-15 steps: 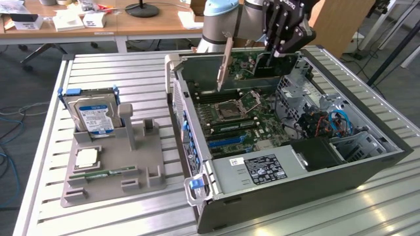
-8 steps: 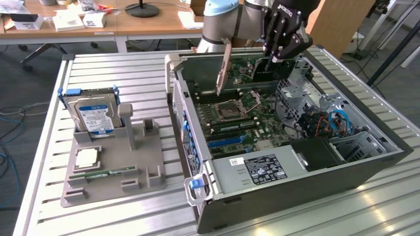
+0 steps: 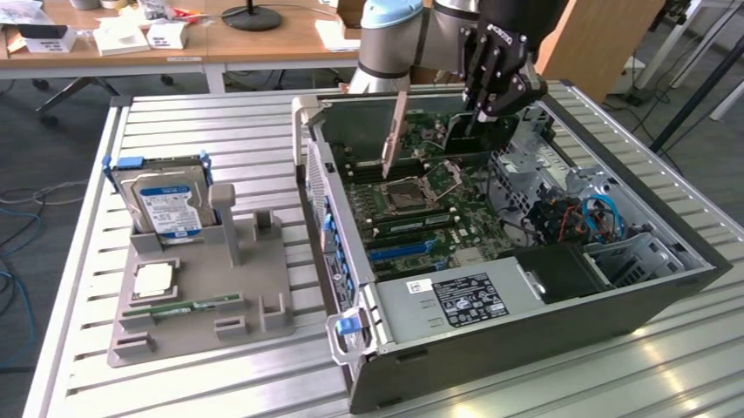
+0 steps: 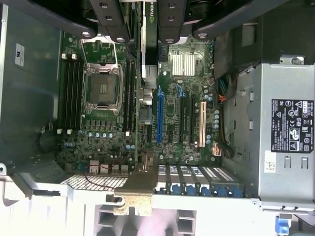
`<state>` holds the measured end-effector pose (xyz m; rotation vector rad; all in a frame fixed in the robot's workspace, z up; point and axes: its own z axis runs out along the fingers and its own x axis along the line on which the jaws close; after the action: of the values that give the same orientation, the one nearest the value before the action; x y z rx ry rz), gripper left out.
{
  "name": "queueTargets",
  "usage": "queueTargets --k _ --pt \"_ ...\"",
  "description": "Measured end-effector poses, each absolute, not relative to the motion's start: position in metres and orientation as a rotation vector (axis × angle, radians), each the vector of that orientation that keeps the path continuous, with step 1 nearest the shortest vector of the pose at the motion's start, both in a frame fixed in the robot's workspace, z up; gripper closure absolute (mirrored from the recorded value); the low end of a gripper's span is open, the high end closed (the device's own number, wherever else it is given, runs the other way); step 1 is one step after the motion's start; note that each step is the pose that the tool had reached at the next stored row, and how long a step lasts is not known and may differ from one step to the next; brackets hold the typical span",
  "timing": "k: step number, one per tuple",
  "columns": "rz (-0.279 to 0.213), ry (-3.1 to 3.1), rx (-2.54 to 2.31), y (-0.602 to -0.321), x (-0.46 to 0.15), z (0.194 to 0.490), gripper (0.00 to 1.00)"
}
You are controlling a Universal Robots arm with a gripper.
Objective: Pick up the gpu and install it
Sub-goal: 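Insert the gpu into the slot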
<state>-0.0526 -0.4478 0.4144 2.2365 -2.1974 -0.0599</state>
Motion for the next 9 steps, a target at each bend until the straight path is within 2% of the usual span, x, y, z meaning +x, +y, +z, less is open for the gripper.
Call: queueTargets --k 9 --pt "-0.060 -2.197 2.237 -0.4478 -0.0527 0.4086 0.74"
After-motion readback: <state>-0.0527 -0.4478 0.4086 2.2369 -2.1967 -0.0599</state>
